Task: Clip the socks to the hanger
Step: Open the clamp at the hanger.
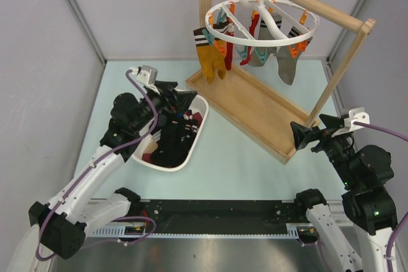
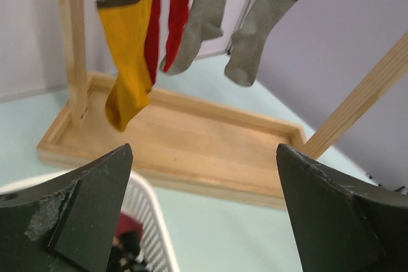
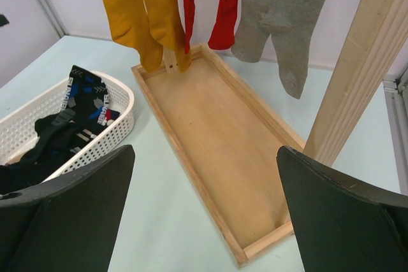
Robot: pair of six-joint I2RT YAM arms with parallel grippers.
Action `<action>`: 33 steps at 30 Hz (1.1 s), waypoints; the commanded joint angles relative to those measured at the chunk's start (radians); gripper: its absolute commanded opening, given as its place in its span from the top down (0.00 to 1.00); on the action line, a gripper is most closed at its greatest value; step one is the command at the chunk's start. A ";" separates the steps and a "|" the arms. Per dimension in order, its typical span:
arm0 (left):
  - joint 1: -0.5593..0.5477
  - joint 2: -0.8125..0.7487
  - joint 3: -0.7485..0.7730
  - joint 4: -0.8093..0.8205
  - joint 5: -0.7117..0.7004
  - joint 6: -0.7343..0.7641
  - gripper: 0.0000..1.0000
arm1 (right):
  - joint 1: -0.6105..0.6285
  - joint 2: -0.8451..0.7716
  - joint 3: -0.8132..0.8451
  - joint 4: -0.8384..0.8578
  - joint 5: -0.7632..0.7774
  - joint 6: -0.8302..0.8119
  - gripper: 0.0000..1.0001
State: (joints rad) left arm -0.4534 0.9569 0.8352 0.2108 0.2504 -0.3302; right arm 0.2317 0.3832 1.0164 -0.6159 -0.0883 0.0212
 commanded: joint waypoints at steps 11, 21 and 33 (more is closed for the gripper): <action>-0.074 0.221 0.212 0.231 0.056 -0.013 0.01 | 0.006 0.005 -0.006 0.048 -0.059 -0.010 0.00; 0.084 0.511 0.456 0.384 0.374 -0.197 0.07 | 0.006 -0.003 -0.006 0.033 -0.090 -0.042 0.00; 0.139 0.707 0.657 0.387 0.521 -0.251 0.14 | 0.020 -0.001 -0.015 0.035 -0.114 -0.072 0.00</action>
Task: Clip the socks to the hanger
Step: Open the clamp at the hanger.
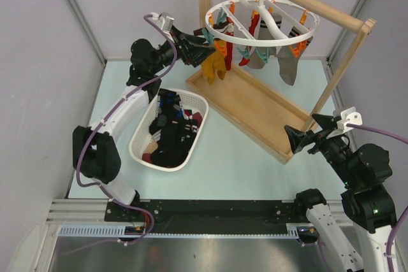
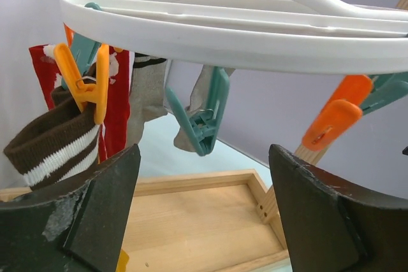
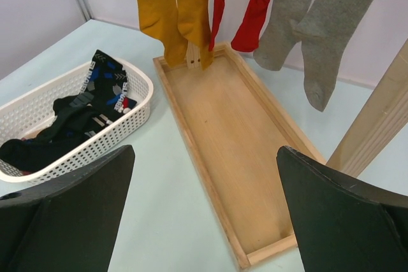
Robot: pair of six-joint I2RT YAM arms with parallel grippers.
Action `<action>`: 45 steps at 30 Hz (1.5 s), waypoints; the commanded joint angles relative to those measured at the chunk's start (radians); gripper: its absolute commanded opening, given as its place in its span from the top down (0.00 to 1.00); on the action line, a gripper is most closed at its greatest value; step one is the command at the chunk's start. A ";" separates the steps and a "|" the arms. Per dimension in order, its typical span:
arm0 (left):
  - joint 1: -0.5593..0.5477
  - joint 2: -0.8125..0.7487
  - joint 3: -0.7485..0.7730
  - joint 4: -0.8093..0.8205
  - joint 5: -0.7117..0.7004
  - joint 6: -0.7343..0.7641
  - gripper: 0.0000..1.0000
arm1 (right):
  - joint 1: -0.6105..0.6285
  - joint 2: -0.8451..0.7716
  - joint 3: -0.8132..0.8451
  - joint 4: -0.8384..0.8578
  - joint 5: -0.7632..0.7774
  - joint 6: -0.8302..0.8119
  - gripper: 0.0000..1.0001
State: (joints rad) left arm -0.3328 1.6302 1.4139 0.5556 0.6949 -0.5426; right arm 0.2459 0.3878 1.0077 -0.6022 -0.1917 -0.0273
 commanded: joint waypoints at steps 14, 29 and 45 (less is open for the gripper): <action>0.021 0.108 0.143 0.171 0.166 -0.186 0.41 | 0.007 -0.003 -0.009 0.021 -0.011 -0.028 0.00; 0.009 0.060 0.065 0.276 0.155 -0.243 0.75 | 0.007 -0.007 -0.009 0.027 -0.029 -0.017 0.00; -0.176 -0.210 -0.062 -0.098 -0.222 0.225 0.92 | 0.007 0.011 -0.009 0.146 -0.167 0.066 0.01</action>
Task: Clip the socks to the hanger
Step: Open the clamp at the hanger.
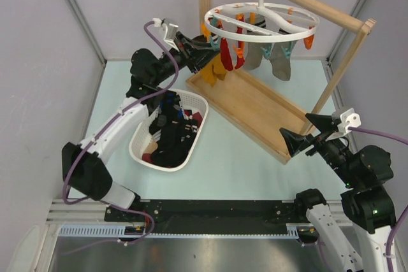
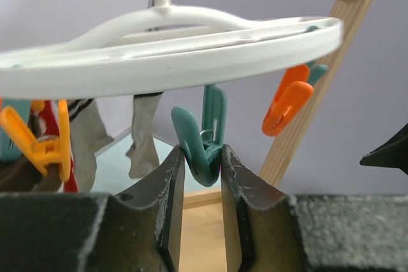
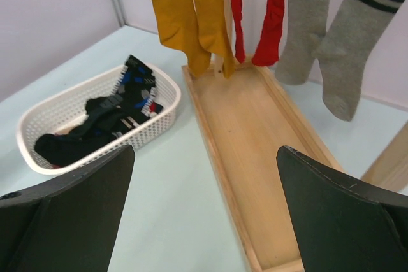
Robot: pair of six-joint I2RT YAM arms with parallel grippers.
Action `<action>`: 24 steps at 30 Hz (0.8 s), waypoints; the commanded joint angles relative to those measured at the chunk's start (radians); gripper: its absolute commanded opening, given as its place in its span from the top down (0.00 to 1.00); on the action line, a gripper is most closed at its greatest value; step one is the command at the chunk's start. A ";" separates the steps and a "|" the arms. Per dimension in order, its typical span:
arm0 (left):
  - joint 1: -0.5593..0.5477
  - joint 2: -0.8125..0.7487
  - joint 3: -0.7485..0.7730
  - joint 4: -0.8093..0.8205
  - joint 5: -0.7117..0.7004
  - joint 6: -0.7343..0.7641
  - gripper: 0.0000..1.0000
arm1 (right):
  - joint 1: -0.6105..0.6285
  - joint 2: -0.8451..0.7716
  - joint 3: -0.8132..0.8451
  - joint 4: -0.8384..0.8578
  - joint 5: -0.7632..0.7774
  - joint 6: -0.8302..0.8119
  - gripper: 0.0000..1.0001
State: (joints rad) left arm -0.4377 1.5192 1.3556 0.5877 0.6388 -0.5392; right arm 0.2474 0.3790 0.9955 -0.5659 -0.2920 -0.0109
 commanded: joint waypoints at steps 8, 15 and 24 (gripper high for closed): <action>-0.185 -0.131 -0.024 -0.209 -0.340 0.344 0.93 | 0.006 0.211 0.071 0.238 -0.164 0.219 0.00; -0.248 -0.114 -0.056 -0.180 -0.419 0.422 0.92 | 0.052 0.372 0.160 0.365 -0.052 0.330 0.00; -0.323 -0.080 -0.107 -0.108 -0.501 0.531 0.92 | 0.315 0.535 0.269 0.438 0.343 0.301 0.00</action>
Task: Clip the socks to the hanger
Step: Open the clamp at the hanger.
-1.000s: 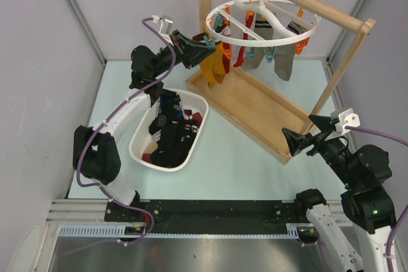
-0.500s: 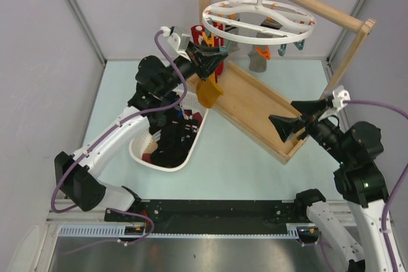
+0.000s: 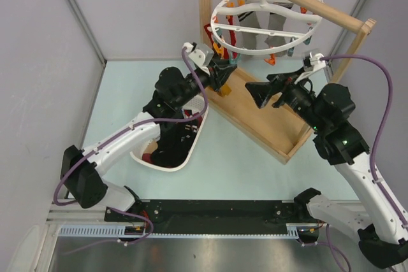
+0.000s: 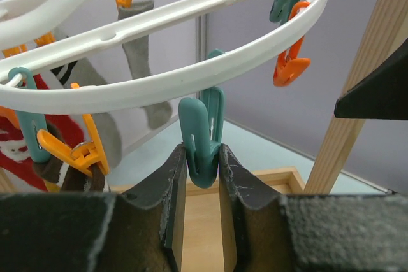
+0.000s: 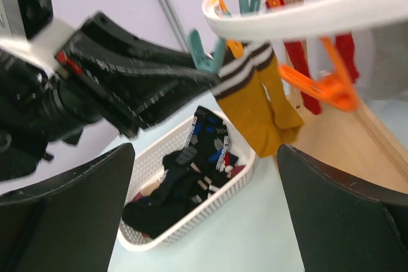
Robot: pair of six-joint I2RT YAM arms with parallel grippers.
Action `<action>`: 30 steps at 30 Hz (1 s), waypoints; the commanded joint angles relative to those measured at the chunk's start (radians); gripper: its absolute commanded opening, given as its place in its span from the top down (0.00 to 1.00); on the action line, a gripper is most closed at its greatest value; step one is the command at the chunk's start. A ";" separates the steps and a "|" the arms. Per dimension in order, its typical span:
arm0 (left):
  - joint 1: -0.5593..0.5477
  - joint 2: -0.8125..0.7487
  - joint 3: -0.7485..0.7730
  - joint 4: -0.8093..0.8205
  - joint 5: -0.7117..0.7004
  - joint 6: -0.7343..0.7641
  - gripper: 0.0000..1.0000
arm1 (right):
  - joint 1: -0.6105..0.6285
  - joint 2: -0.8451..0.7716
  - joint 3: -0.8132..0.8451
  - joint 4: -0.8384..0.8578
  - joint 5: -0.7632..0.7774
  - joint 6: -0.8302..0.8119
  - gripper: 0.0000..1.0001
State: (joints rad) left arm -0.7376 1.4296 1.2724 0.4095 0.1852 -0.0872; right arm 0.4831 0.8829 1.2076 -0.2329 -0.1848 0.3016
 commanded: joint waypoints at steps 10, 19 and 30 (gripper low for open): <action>-0.054 0.049 -0.099 0.221 -0.064 0.147 0.91 | 0.146 0.180 0.110 0.213 0.378 0.019 0.04; -0.059 0.072 -0.157 0.302 -0.066 0.170 0.91 | 0.146 0.297 0.147 0.276 0.369 0.036 0.08; -0.075 0.074 -0.196 0.356 -0.084 0.193 0.91 | 0.144 0.355 0.162 0.299 0.378 0.054 0.15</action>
State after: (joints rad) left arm -0.7902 1.4979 1.1011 0.7685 0.0872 0.0734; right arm 0.6247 1.2377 1.3098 -0.0227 0.1699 0.3443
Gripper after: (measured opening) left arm 0.256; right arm 0.875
